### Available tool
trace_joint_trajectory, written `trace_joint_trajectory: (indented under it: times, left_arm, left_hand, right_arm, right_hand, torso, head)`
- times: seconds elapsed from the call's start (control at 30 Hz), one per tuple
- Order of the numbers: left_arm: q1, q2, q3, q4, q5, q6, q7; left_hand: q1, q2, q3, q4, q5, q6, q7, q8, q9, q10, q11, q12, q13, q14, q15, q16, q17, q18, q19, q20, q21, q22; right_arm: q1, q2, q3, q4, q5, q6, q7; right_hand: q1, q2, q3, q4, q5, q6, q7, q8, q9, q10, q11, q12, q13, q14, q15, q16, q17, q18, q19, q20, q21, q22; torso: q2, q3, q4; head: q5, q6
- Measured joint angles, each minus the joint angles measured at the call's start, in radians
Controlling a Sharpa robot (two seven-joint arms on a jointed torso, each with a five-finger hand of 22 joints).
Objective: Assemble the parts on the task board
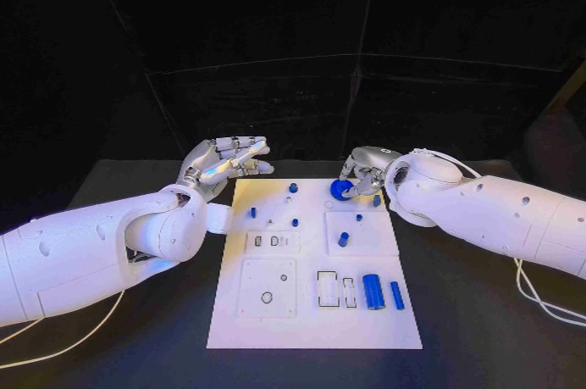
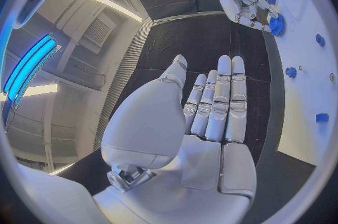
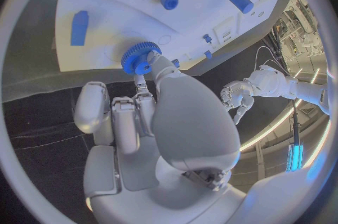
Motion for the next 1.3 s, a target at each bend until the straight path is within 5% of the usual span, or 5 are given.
trace_joint_trajectory:
  times: [0.1,0.4,1.3]
  left_arm:
    - [0.000,-0.001,0.000,0.000,0.000,0.000,-0.001]
    - [0.000,-0.001,0.000,0.000,0.000,0.002,-0.002]
    - [0.000,0.002,0.000,-0.004,0.000,0.005,-0.003]
  left_hand:
    - [0.000,0.000,0.000,0.000,0.000,0.000,0.000,0.000,0.000,0.000,0.000,0.000,0.000,0.000,0.000,-0.001,0.000,0.000,0.000,0.000,0.000,0.000]
    - [0.000,0.000,0.000,0.000,0.000,0.000,0.000,0.000,0.000,0.000,0.000,0.000,0.000,0.000,0.000,-0.004,0.000,0.000,0.000,0.000,0.000,-0.001]
    - [0.000,0.000,0.000,0.000,0.000,0.000,0.000,0.000,0.000,0.000,0.000,0.000,0.000,0.000,0.000,-0.004,0.000,0.000,0.000,0.000,0.000,-0.001]
  right_arm:
    - [0.000,-0.005,0.000,0.042,-0.017,-0.037,0.000]
    - [0.000,0.038,0.000,0.105,-0.087,-0.105,-0.010]
    - [-0.028,0.191,-0.010,0.007,-0.180,-0.093,-0.030]
  right_hand:
    - [-0.001,0.001,0.004,-0.004,0.006,0.000,0.000,0.000,-0.001,0.004,0.004,0.004,0.000,0.000,0.000,0.000,0.000,-0.016,0.004,0.004,0.003,0.004]
    - [-0.017,0.003,0.008,-0.008,0.010,0.001,0.001,-0.001,-0.003,0.004,0.004,0.005,0.000,0.000,0.000,0.000,0.000,-0.016,0.007,0.000,0.003,0.006]
    - [-0.031,-0.009,0.056,-0.007,-0.028,0.002,0.002,-0.021,-0.006,0.003,0.004,0.005,0.000,0.000,0.000,0.000,0.000,-0.016,0.007,0.000,0.003,0.005]
  torso:
    - [0.000,0.0000,0.0001]
    - [0.000,0.0000,0.0003]
    - [0.001,0.0007,0.0003]
  head:
    - [0.002,0.001]
    - [0.007,0.003]
    - [0.017,-0.008]
